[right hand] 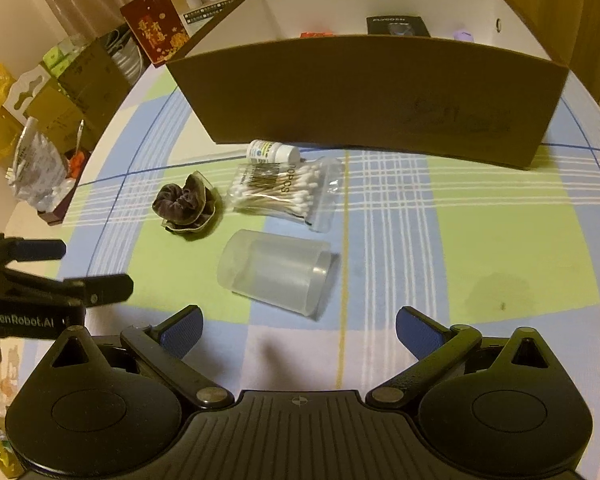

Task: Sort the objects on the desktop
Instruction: 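Move both tools toward the scrunchie, swab bag and clear container on the table, then grasp the brown scrunchie with the left tool while the right tool grasps the clear container, then carry the scrunchie and clear container with both tools over the brown box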

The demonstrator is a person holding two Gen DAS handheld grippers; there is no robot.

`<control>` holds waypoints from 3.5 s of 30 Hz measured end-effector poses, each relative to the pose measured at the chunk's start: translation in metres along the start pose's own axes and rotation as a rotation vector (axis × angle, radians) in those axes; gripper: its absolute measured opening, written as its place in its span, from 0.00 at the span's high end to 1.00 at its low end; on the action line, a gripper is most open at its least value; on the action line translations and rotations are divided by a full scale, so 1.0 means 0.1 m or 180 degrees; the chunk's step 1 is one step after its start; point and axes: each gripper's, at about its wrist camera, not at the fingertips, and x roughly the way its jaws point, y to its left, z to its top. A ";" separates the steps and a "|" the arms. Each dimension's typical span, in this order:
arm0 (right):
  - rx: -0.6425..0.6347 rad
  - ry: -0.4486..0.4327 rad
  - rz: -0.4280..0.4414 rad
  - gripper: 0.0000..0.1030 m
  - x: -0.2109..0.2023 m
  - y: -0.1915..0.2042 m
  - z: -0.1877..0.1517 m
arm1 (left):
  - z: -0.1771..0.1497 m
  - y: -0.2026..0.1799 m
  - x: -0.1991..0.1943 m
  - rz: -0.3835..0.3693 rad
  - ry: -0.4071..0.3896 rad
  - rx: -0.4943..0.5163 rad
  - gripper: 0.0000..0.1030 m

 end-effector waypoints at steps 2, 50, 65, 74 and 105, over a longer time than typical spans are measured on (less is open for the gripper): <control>-0.0026 0.0002 -0.0018 0.02 0.07 0.05 0.01 | 0.03 0.05 0.05 0.0012 0.0015 -0.0008 0.02; -0.0020 -0.0273 -0.0289 0.02 0.26 -0.42 0.23 | 0.40 0.08 0.83 -0.0474 -0.0150 0.0490 0.67; -0.2462 -0.0021 0.0495 0.06 0.56 0.06 0.34 | 0.05 0.59 0.62 -0.0340 0.0012 0.0004 0.68; -0.2220 0.0255 0.0480 0.48 0.65 0.01 0.34 | -0.05 0.62 0.56 -0.0306 0.0071 -0.0052 0.68; -0.1116 0.0300 0.0174 0.52 0.43 -0.04 0.05 | -0.12 0.01 0.49 -0.0422 0.0106 0.0232 0.74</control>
